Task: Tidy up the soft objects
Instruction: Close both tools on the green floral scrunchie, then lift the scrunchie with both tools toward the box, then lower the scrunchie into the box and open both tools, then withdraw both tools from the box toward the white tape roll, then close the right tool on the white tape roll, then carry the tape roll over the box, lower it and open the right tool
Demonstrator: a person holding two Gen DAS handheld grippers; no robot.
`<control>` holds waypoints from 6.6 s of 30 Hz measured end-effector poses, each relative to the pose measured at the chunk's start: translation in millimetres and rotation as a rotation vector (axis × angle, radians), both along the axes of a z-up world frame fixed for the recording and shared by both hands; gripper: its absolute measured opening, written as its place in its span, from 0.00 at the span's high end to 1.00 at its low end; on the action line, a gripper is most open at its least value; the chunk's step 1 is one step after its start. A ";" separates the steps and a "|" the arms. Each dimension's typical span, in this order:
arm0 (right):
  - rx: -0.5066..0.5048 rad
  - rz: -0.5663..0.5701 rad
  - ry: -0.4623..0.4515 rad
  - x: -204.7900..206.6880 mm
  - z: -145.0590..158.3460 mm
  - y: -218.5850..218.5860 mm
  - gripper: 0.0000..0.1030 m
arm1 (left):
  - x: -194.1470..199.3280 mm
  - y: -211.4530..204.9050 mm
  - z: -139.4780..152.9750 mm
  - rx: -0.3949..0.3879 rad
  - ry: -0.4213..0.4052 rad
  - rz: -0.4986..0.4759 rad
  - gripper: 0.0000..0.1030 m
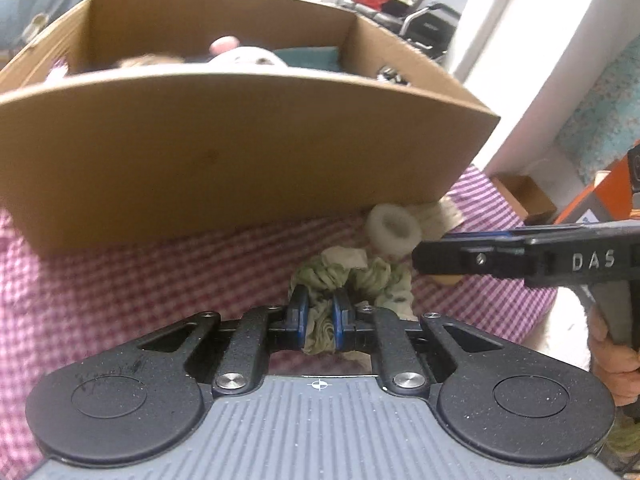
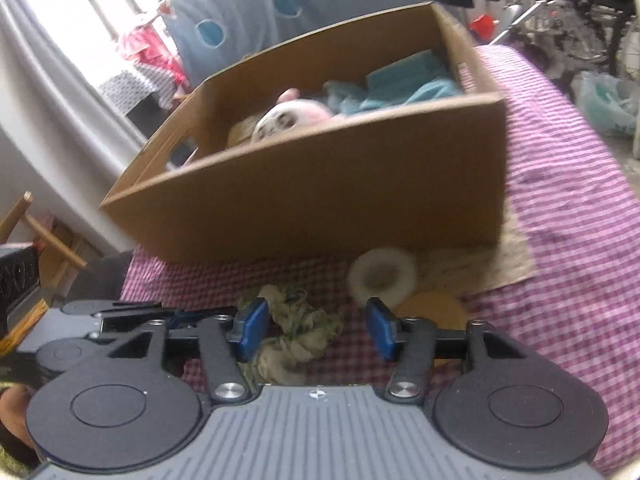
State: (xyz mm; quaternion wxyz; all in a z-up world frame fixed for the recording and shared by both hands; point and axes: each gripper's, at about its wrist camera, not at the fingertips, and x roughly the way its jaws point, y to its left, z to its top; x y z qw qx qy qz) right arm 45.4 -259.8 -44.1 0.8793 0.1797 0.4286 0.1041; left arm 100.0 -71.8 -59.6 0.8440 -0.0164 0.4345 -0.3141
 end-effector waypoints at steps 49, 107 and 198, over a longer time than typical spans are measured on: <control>0.008 0.298 -0.195 146.9 126.4 75.1 0.85 | 54.8 60.4 142.4 -0.024 -0.423 0.128 0.85; 0.180 0.057 -0.183 32.5 140.5 -42.5 0.37 | 27.4 67.4 152.5 -0.021 -0.330 0.066 0.02; -0.132 0.133 -0.027 26.6 50.2 42.8 0.83 | -35.3 -21.5 30.5 0.094 -0.316 -0.158 0.54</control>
